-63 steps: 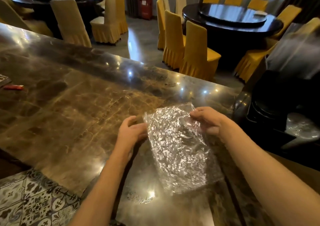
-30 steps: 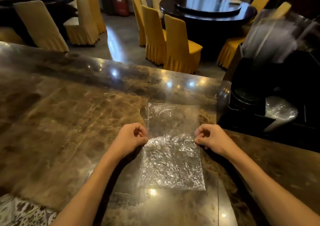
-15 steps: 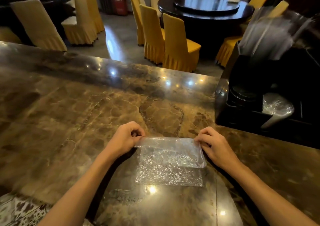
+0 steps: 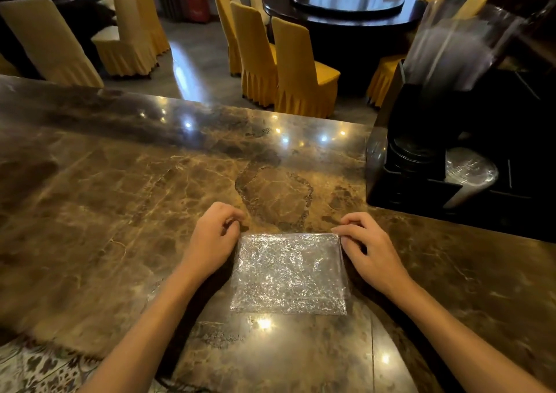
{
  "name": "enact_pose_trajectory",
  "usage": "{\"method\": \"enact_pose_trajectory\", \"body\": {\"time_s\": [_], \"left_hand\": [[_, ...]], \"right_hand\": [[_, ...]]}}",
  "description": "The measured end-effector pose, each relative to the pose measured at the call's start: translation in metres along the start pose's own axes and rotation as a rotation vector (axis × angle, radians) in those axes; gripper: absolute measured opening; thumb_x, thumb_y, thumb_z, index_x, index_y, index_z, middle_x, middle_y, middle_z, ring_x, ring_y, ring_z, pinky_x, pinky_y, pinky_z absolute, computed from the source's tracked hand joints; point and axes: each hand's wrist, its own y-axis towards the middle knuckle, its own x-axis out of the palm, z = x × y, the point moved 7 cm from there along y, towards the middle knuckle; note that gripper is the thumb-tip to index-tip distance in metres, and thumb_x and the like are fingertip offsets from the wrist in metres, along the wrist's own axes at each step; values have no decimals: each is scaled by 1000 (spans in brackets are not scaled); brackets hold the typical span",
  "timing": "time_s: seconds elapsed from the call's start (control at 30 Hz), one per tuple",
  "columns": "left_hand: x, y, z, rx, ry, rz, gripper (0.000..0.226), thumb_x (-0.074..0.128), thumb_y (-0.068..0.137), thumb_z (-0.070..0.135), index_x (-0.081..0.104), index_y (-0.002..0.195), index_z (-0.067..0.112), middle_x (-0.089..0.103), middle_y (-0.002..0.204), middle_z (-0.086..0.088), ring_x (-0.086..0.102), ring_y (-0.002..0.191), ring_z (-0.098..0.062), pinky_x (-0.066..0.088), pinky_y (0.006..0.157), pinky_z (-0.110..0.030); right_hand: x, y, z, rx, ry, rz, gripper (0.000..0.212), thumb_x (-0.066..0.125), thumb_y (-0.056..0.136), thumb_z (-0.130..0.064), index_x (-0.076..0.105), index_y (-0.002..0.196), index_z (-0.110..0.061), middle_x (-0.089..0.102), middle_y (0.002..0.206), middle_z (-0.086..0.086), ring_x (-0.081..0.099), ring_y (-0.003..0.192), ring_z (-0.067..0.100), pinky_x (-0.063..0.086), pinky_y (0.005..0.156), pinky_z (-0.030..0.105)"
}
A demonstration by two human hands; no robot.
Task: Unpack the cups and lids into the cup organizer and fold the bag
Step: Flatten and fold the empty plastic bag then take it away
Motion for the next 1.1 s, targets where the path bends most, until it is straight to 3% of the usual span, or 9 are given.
{"method": "enact_pose_trajectory", "body": {"time_s": [0.1,0.2,0.27,0.33,0.43,0.5,0.73,1.1], "left_hand": [[24,-11,41,136,138,-61,29,51,97,4,69,119,10,66,120,-2,57,114,-14,41,99,-24],[51,-23,71,295,302,-151,38,48,97,13,63,132,8,66,131,-9,58,123,-23,44,107,-40],[69,-30,68,304,428,-243,46,42,101,27,50,145,14,56,145,-8,48,136,-27,38,112,-45],[84,-37,51,237,562,-366,58,23,104,47,28,157,24,35,161,-6,27,150,-30,24,120,-48],[97,-46,31,216,629,-441,67,6,99,61,10,159,34,15,169,-3,7,156,-30,11,124,-52],[99,-51,26,240,632,-425,65,8,100,61,11,160,36,13,170,0,3,156,-28,9,124,-53],[98,-55,23,297,640,-386,59,15,104,57,18,159,34,21,168,5,13,156,-24,19,121,-56],[102,-61,24,322,681,-408,63,14,103,60,17,160,32,17,169,2,12,156,-28,19,121,-57]], "right_hand": [[13,-1,-12,47,-11,25,29,56,96,-2,72,118,-12,60,128,-1,53,124,11,40,108,29],[32,2,-17,126,-32,-32,36,49,100,-4,63,133,-11,58,141,2,47,135,16,34,117,38],[39,1,-17,169,-15,-61,39,47,100,-3,59,137,-10,56,143,3,47,136,16,32,117,33],[38,0,-18,182,7,-48,38,48,99,0,62,133,-8,60,139,5,51,129,13,31,112,19],[27,-4,-18,197,53,4,37,49,95,7,68,124,-6,67,128,6,55,116,8,30,98,-1],[23,-5,-17,189,73,9,37,50,94,10,70,120,-7,69,124,5,58,114,9,34,97,1],[22,-6,-11,151,44,-82,40,61,87,12,72,118,-9,68,124,3,59,120,15,41,108,27],[26,-4,-7,176,-31,-104,33,70,85,2,72,116,-11,66,125,1,53,121,17,33,105,24]]}}
